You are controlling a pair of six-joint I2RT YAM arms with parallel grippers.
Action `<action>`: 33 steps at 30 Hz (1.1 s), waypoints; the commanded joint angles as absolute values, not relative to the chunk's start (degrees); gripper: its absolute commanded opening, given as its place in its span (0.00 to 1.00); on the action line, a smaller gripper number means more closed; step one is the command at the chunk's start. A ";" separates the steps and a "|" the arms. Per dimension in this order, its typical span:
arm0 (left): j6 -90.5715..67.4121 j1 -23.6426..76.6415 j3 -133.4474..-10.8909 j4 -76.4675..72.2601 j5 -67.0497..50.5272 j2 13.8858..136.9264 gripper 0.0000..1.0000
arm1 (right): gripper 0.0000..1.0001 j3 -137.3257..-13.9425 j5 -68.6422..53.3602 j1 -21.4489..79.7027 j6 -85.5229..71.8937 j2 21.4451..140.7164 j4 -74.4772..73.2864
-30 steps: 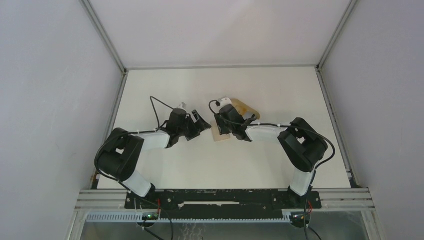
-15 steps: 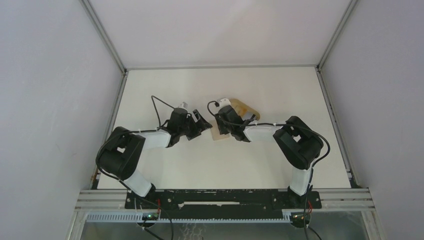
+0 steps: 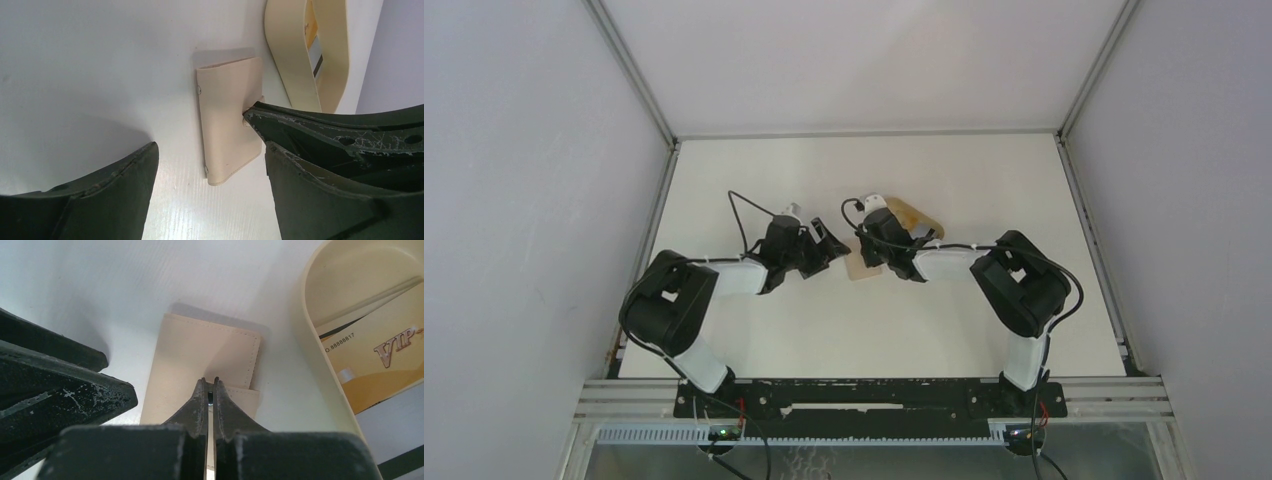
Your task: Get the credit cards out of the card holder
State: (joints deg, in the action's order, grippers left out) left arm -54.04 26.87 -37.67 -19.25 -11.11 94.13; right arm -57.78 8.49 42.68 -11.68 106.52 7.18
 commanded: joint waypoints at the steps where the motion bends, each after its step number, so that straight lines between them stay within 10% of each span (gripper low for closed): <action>1: -54.15 27.33 -39.36 -18.67 -11.35 95.80 0.83 | 0.00 -55.10 0.08 40.72 -14.95 104.89 6.85; 18: -56.16 30.05 -40.60 -22.06 -13.39 98.70 0.83 | 0.00 -45.19 -24.01 31.16 -26.76 88.91 20.50; 33: -76.30 30.63 -31.24 -63.38 -22.45 105.42 0.73 | 0.00 -44.28 -22.44 31.08 -26.11 86.18 18.41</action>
